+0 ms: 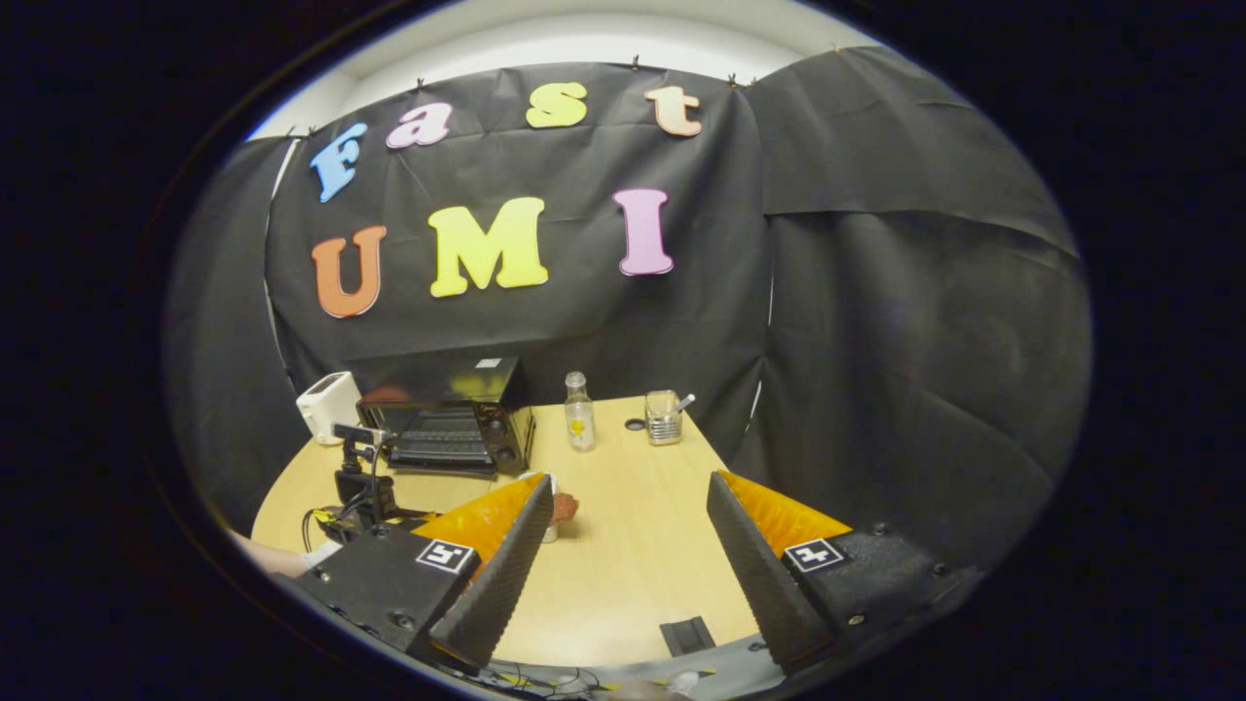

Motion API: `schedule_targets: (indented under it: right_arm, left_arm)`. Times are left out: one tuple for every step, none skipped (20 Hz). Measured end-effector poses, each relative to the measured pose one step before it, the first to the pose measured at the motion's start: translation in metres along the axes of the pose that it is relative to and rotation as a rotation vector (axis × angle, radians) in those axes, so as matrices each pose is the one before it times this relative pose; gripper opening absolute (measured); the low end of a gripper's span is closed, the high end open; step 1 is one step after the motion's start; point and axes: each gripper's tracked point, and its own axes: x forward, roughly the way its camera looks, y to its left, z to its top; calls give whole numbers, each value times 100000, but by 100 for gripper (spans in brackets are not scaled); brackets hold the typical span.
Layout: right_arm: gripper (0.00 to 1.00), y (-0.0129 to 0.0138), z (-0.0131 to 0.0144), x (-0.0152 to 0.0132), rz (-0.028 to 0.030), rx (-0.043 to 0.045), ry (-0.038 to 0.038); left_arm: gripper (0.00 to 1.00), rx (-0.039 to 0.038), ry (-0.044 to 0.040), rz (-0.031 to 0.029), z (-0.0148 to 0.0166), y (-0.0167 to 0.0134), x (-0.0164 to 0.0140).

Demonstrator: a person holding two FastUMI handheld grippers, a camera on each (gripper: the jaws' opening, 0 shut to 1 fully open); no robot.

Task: Open the electric oven with the left hand, put the food in, and close the electric oven.

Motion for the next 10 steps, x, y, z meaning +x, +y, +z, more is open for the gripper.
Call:
schedule_targets:
  right_arm:
    - [100, 56, -193, 275, 365, -515, 170]
    - [100, 43, -45, 419, 972, -535, 277]
    - [100, 224, -318, 554, 1376, -500, 698]
    - [100, 29, -198, 730, 1296, -691, 843]
    - [96, 78, -360, 971, 1729, -850, 1053]
    - [100, 145, -385, 1071, 2286, -799, 1621]
    - [100, 330, -545, 1294, 3088, -608, 1994]
    - [100, 190, -618, 1427, 3084, -458, 2309]
    - [100, 195, -725, 1494, 3462, -530, 2500]
    - [100, 154, -468, 1647, 3276, -688, 2599]
  left_arm:
    - [96, 56, -1470, -476, 363, 100, -316]
    - [96, -549, -642, -75, 179, 146, -552]
    - [96, -369, -1736, 24, 359, 262, -636]
    - [96, -257, -2165, 318, 644, 317, -760]
    - [96, -152, -1917, 520, 503, 395, -974]
    - [96, -112, -2191, 531, 525, 403, -1130]
    - [96, -282, -1734, 1193, 432, 558, -1258]
    - [96, -977, -1240, 427, 305, 423, -1443]
    - [96, -1582, -838, 21, 314, 218, -1456]
    - [97, -1481, -949, -10, 487, 158, -1624]
